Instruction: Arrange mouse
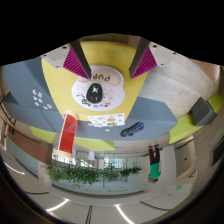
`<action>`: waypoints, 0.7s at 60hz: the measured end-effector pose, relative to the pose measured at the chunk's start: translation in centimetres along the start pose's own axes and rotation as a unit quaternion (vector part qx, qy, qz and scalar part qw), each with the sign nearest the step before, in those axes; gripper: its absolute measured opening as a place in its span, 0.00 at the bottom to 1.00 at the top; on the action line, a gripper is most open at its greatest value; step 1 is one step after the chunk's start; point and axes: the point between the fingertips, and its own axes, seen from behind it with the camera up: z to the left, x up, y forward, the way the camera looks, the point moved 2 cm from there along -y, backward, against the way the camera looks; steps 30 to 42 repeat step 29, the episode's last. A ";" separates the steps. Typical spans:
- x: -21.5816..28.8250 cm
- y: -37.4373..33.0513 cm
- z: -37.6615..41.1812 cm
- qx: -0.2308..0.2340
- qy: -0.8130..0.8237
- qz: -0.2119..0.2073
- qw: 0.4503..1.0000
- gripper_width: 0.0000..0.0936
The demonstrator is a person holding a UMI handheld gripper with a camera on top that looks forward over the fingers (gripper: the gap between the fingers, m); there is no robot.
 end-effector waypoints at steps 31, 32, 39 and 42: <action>-3.5 -6.1 0.2 0.028 0.003 -0.045 0.999 0.90; -3.5 -6.1 0.2 0.028 0.003 -0.045 0.999 0.90; -3.5 -6.1 0.2 0.028 0.003 -0.045 0.999 0.90; -3.5 -6.1 0.2 0.028 0.003 -0.045 0.999 0.90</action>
